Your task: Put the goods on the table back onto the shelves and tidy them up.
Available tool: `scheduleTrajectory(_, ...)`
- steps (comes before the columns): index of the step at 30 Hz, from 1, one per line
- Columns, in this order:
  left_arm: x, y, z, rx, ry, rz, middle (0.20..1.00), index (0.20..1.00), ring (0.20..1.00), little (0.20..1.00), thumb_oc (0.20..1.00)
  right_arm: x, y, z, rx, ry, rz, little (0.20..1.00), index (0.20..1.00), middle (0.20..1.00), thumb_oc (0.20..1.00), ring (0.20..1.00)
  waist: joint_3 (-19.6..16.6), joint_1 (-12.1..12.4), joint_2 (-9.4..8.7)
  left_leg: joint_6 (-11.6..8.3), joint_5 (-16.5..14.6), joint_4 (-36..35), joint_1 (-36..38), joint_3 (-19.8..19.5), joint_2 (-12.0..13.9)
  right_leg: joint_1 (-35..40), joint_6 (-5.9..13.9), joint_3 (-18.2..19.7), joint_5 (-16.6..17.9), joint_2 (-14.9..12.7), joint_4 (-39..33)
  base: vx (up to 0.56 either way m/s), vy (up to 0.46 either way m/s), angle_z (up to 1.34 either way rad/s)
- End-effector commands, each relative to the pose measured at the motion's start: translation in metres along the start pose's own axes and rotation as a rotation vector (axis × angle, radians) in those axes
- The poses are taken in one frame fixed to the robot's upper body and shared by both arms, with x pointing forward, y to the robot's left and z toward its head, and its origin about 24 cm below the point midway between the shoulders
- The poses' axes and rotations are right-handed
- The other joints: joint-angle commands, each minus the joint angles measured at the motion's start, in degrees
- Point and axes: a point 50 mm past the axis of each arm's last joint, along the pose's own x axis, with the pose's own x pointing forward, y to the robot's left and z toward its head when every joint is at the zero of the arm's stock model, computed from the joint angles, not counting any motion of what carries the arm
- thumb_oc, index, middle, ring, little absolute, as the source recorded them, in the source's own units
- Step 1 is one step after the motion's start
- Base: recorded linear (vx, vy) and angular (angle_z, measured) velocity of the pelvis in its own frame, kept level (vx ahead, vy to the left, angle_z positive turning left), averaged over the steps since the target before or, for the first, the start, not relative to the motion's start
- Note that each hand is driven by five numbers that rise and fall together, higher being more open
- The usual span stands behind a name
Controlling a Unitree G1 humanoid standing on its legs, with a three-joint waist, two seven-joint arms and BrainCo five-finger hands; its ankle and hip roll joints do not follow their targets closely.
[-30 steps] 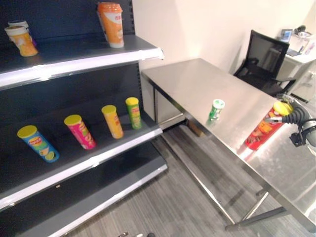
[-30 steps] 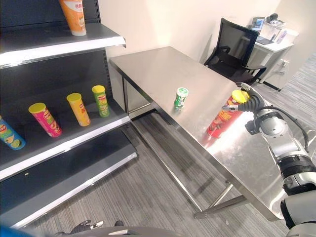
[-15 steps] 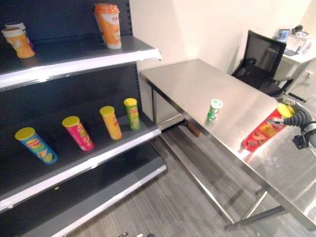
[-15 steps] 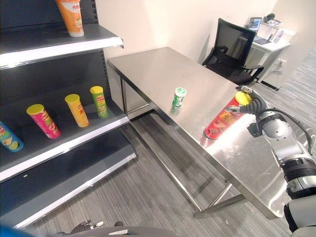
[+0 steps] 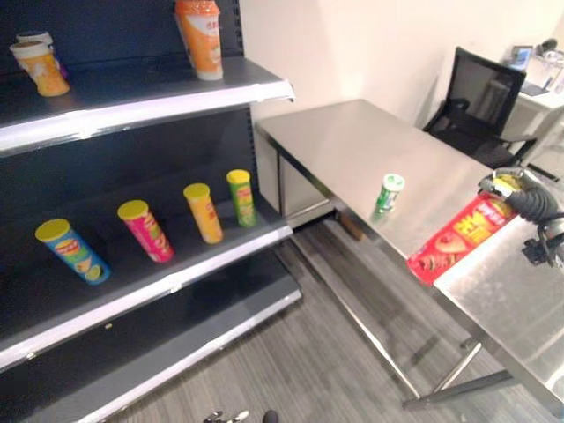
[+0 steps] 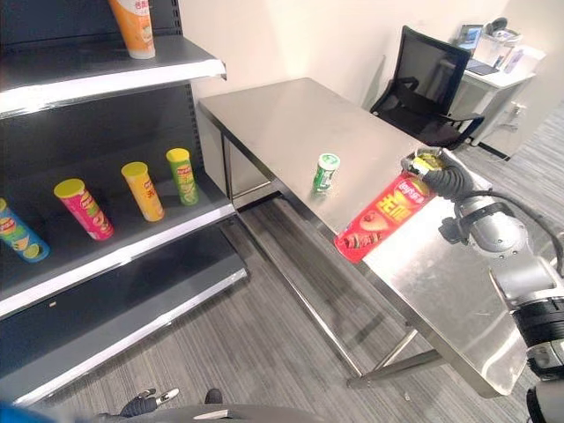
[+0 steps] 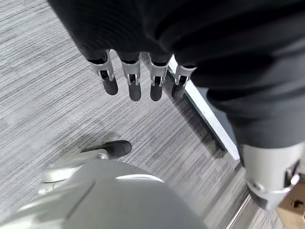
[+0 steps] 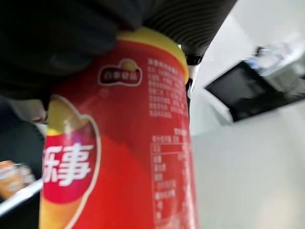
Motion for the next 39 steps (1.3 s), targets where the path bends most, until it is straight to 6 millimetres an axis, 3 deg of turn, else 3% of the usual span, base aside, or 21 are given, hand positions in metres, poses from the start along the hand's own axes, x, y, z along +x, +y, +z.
scheduleTrajectory(1, 0.003, 0.015, 0.031, -0.070, -0.121, 0.053, 1.000, 1.000, 1.000, 1.000, 1.000, 0.008, -0.037, 0.051, -0.120, -0.248, -0.148, 0.200, 0.200, 0.200, 0.200, 0.200, 2.21, 3.49, -3.02, -2.30, -8.52, 0.44, 4.66, -3.35, 1.26, -1.67, -2.83, 3.36, -5.47, 2.08, 0.96, -0.25, -0.147, 0.79)
scheduleTrajectory(2, 0.003, 0.011, 0.038, -0.086, -0.166, 0.040, 1.000, 1.000, 1.000, 1.000, 1.000, 0.003, -0.044, 0.060, -0.157, -0.289, -0.186, 0.200, 0.200, 0.200, 0.200, 0.200, 4.41, 4.30, -3.32, -3.29, -8.35, 4.96, -0.29, -4.21, 1.22, -2.45, -3.20, 0.89, -5.70, 1.53, 0.96, -0.25, -0.038, 1.07)
scheduleTrajectory(3, 0.001, 0.009, 0.040, -0.105, -0.191, 0.025, 1.000, 1.000, 1.000, 1.000, 1.000, -0.001, -0.046, 0.061, -0.194, -0.293, -0.193, 0.200, 0.200, 0.200, 0.200, 0.200, 5.24, 5.08, -2.82, -4.47, -8.31, 6.33, -2.24, -2.89, 3.35, -2.33, -3.32, -0.79, -6.24, 1.51, 0.96, -0.18, 0.070, 1.62)
scheduleTrajectory(5, 0.000, 0.012, 0.040, -0.134, -0.204, 0.035, 1.000, 1.000, 1.000, 1.000, 1.000, -0.006, -0.044, 0.062, -0.250, -0.293, -0.176, 0.200, 0.200, 0.200, 0.200, 0.200, 5.66, 4.93, -2.41, -4.74, -6.61, 5.11, -2.44, -0.96, 5.91, -2.17, -2.91, -2.97, -5.82, 0.76, 0.96, 0.02, 0.261, 2.00)
scheduleTrajectory(6, -0.002, 0.020, 0.043, -0.141, -0.233, 0.063, 1.000, 1.000, 1.000, 1.000, 1.000, -0.012, -0.041, 0.062, -0.288, -0.295, -0.158, 0.200, 0.200, 0.200, 0.200, 0.200, 5.31, 4.04, -1.39, -5.48, -4.37, 2.38, -0.84, 4.28, 10.86, -1.51, -2.62, -5.60, -5.97, -0.65, 0.96, 0.12, 0.465, 1.68)
scheduleTrajectory(7, -0.003, 0.021, 0.043, -0.136, -0.239, 0.066, 1.000, 1.000, 1.000, 1.000, 1.000, -0.012, -0.040, 0.061, -0.300, -0.284, -0.152, 0.200, 0.200, 0.200, 0.200, 0.200, 4.99, 3.99, -0.73, -6.11, -4.51, 2.12, -0.22, 3.95, 11.29, -1.33, -2.41, -5.84, -6.08, -1.10, 0.96, 0.26, 0.913, 1.33)
scheduleTrajectory(8, -0.003, 0.019, 0.045, -0.095, -0.241, 0.047, 1.000, 1.000, 1.000, 1.000, 1.000, -0.016, -0.042, 0.060, -0.327, -0.268, -0.154, 0.200, 0.200, 0.200, 0.200, 0.200, 3.84, 3.14, 1.40, -5.82, -6.52, 1.98, 0.12, 2.35, 9.58, -0.33, -1.11, -6.89, -4.55, -3.69, 0.96, 0.25, 0.863, 0.74)
scheduleTrajectory(10, -0.002, 0.018, 0.045, -0.066, -0.235, 0.037, 1.000, 1.000, 1.000, 1.000, 1.000, -0.015, -0.040, 0.060, -0.328, -0.264, -0.157, 0.200, 0.200, 0.200, 0.200, 0.200, 3.54, 3.19, 1.81, -4.90, -8.09, 2.23, 0.23, 2.21, 8.16, -0.28, -0.25, -7.05, -3.21, -5.46, 0.97, 0.17, 0.700, 0.54)
scheduleTrajectory(11, -0.002, 0.021, 0.049, -0.014, -0.248, 0.034, 1.000, 1.000, 1.000, 1.000, 1.000, -0.013, -0.034, 0.058, -0.320, -0.261, -0.157, 0.200, 0.200, 0.200, 0.200, 0.200, 3.05, 3.37, 2.26, -2.88, -9.80, 2.32, 0.35, 1.99, 4.84, -1.29, 1.64, -7.30, 0.82, -9.36, 2.63, 0.11, 0.618, 0.40)
scheduleTrajectory(14, -0.003, 0.025, 0.058, 0.037, -0.278, 0.033, 1.000, 1.000, 1.000, 1.000, 1.000, -0.010, -0.030, 0.064, -0.313, -0.290, -0.165, 0.200, 0.200, 0.200, 0.200, 0.200, 2.63, 3.41, 3.46, 0.04, -10.80, 0.44, 1.40, 1.63, 0.48, -2.91, 2.66, -7.46, 3.78, -13.43, 6.03, 0.11, 0.588, 0.07)
scheduleTrajectory(18, -0.005, 0.031, 0.062, 0.066, -0.295, 0.042, 1.000, 1.000, 1.000, 1.000, 1.000, -0.006, -0.023, 0.070, -0.313, -0.314, -0.159, 0.200, 0.200, 0.200, 0.200, 0.200, 3.25, 2.81, 4.34, 2.90, -12.19, 0.44, 2.68, 0.00, -2.98, -4.71, 2.52, -5.47, 5.25, -16.14, 13.31, 0.10, 0.392, 0.20)
scheduleTrajectory(20, -0.006, 0.032, 0.065, 0.062, -0.310, 0.039, 1.000, 1.000, 1.000, 1.000, 1.000, -0.006, -0.015, 0.073, -0.317, -0.330, -0.118, 0.200, 0.200, 0.200, 0.200, 0.200, 3.85, 1.58, 4.85, 3.58, -12.62, 0.44, 3.67, -1.29, -3.84, -9.11, 0.58, 2.40, 2.20, -13.04, 19.45, 0.06, 0.264, 0.32)
scheduleTrajectory(21, -0.007, 0.032, 0.068, 0.063, -0.323, 0.032, 1.000, 1.000, 1.000, 1.000, 1.000, -0.007, -0.014, 0.075, -0.315, -0.345, -0.110, 0.200, 0.200, 0.200, 0.200, 0.200, 4.38, 0.90, 5.26, 3.92, -11.93, 0.44, 3.59, -1.72, -4.14, -11.05, -0.64, 5.48, -0.10, -10.11, 19.97, 0.02, 0.187, 0.48)
scheduleTrajectory(23, -0.009, 0.031, 0.069, 0.088, -0.340, 0.010, 1.000, 1.000, 1.000, 1.000, 1.000, -0.005, -0.008, 0.088, -0.298, -0.408, -0.090, 0.200, 0.200, 0.200, 0.200, 0.200, 5.35, 0.64, 5.83, 4.07, -11.55, 0.44, 3.85, -2.80, -4.63, -13.95, -0.79, 9.51, -2.61, -5.45, 17.52, 0.05, 0.140, 0.51)
scheduleTrajectory(25, -0.009, 0.029, 0.069, 0.091, -0.342, 0.003, 1.000, 1.000, 1.000, 1.000, 1.000, -0.004, -0.005, 0.091, -0.291, -0.426, -0.077, 0.200, 0.200, 0.200, 0.200, 0.200, 5.78, 0.58, 5.80, 4.04, -11.45, 0.44, 3.99, -3.03, -4.64, -14.43, -0.68, 10.22, -1.92, -3.83, 14.96, 0.09, 0.031, 0.35)
scheduleTrajectory(26, -0.011, 0.020, 0.071, 0.086, -0.363, -0.033, 1.000, 1.000, 1.000, 1.000, 1.000, 0.000, 0.010, 0.098, -0.282, -0.464, -0.013, 0.200, 0.200, 0.200, 0.200, 0.200, 6.93, 0.58, 4.90, 3.92, -11.50, 0.44, 5.30, -3.79, -6.05, -18.37, 1.65, 13.62, 3.02, 1.39, 5.37, 0.12, -0.006, 0.40)
scheduleTrajectory(28, -0.013, 0.014, 0.074, 0.083, -0.380, -0.053, 1.000, 1.000, 1.000, 1.000, 1.000, 0.002, 0.017, 0.101, -0.309, -0.480, 0.019, 0.200, 0.200, 0.200, 0.200, 0.200, 7.23, 0.60, 4.38, 3.56, -11.73, 0.44, 5.93, -4.44, -6.66, -18.84, 2.30, 13.32, 4.65, 2.68, 2.24, 0.20, -0.039, 0.01)
scheduleTrajectory(34, -0.018, -0.001, 0.084, 0.085, -0.434, -0.112, 1.000, 1.000, 1.000, 1.000, 1.000, 0.004, 0.030, 0.104, -0.393, -0.500, 0.091, 0.200, 0.200, 0.200, 0.200, 0.200, 5.88, 0.56, 3.55, 2.86, -13.83, 0.44, 8.21, -6.86, -6.37, -15.06, 0.37, 12.14, 4.03, 3.60, 0.96, 0.22, -0.105, 0.59)
scheduleTrajectory(36, -0.020, -0.003, 0.093, 0.070, -0.470, -0.120, 1.000, 1.000, 1.000, 1.000, 1.000, 0.005, 0.036, 0.105, -0.418, -0.512, 0.113, 0.200, 0.200, 0.200, 0.200, 0.200, 5.77, 0.65, 2.74, 1.64, -17.17, 7.23, 6.91, -5.78, -5.30, -12.38, -0.48, 10.73, 2.36, 3.57, 0.96, 0.25, -0.173, 0.44)
scheduleTrajectory(38, -0.020, -0.004, 0.097, 0.066, -0.478, -0.119, 1.000, 1.000, 1.000, 1.000, 1.000, 0.008, 0.040, 0.107, -0.436, -0.519, 0.122, 0.200, 0.200, 0.200, 0.200, 0.200, 6.12, 0.76, 2.40, 0.53, -18.47, 12.31, 5.23, -5.03, -5.06, -11.14, -1.06, 10.16, 1.57, 3.49, 0.96, 0.13, -0.102, 0.54)
scheduleTrajectory(39, -0.021, -0.004, 0.103, 0.040, -0.495, -0.109, 1.000, 1.000, 1.000, 1.000, 1.000, 0.011, 0.047, 0.110, -0.444, -0.533, 0.139, 0.200, 0.200, 0.200, 0.200, 0.200, 7.45, 1.73, 2.01, -2.48, -15.43, 23.40, 1.08, -3.76, -4.73, -8.71, -2.16, 9.81, 0.15, 3.47, 0.96, 0.16, -0.157, 0.28)
